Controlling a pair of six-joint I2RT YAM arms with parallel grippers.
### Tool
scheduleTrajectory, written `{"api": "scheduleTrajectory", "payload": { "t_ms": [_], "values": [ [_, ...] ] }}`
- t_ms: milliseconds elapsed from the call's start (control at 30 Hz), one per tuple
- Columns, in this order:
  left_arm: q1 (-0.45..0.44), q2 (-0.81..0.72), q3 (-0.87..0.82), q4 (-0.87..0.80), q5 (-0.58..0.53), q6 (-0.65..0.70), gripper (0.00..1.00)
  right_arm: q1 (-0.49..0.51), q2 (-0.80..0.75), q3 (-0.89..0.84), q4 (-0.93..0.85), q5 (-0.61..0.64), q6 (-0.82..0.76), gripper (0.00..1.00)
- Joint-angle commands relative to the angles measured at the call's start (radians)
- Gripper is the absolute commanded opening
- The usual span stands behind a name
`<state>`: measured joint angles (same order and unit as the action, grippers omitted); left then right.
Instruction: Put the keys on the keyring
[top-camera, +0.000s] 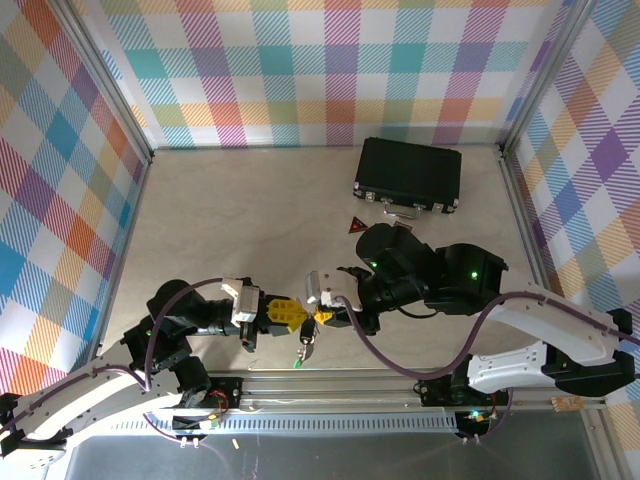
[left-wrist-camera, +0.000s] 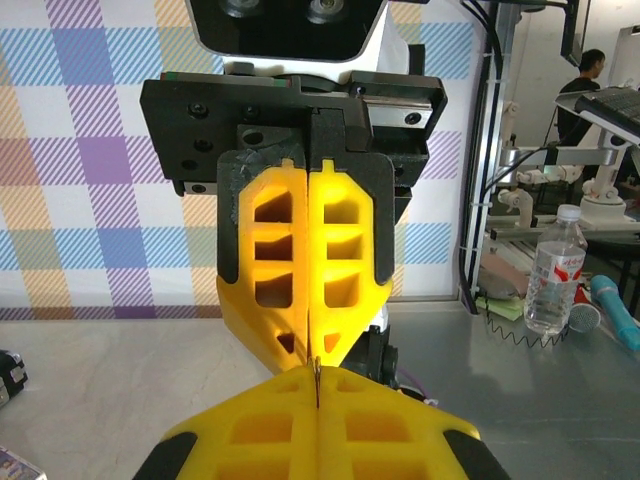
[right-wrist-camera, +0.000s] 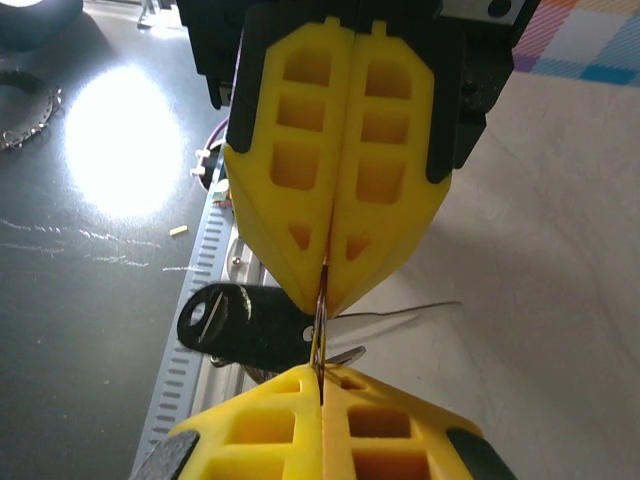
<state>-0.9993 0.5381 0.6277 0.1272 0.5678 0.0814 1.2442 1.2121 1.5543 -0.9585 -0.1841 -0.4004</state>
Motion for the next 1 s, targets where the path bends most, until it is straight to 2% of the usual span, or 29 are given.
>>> {"api": "scheduleTrajectory", "payload": {
  "t_ms": [0,100,233,267,367,467,767,967],
  "values": [
    [-0.004,-0.026,-0.003,0.105,0.029,-0.022,0.00,0.004,-0.008,0.003,0.005,0.039,0.015,0.08],
    [-0.004,-0.020,-0.004,0.112,0.031,-0.025,0.00,0.004,-0.017,-0.006,0.028,0.052,0.022,0.14],
    [-0.004,-0.012,-0.004,0.115,0.032,-0.023,0.00,0.003,-0.040,-0.024,0.073,0.039,0.030,0.32],
    [-0.004,-0.010,-0.005,0.117,0.032,-0.022,0.00,0.003,-0.049,-0.028,0.088,0.035,0.029,0.34],
    [-0.004,-0.011,-0.003,0.123,0.036,-0.025,0.00,0.003,-0.093,-0.056,0.151,0.021,0.041,0.34],
    [-0.003,-0.010,-0.002,0.124,0.037,-0.027,0.00,0.003,-0.136,-0.090,0.213,-0.047,0.058,0.35],
    [-0.004,-0.007,-0.002,0.140,0.032,-0.035,0.00,0.002,-0.099,-0.107,0.245,-0.165,0.102,0.32],
    [-0.005,-0.007,-0.003,0.143,0.032,-0.037,0.00,0.004,-0.085,-0.123,0.263,-0.098,0.117,0.32]
  ]
}}
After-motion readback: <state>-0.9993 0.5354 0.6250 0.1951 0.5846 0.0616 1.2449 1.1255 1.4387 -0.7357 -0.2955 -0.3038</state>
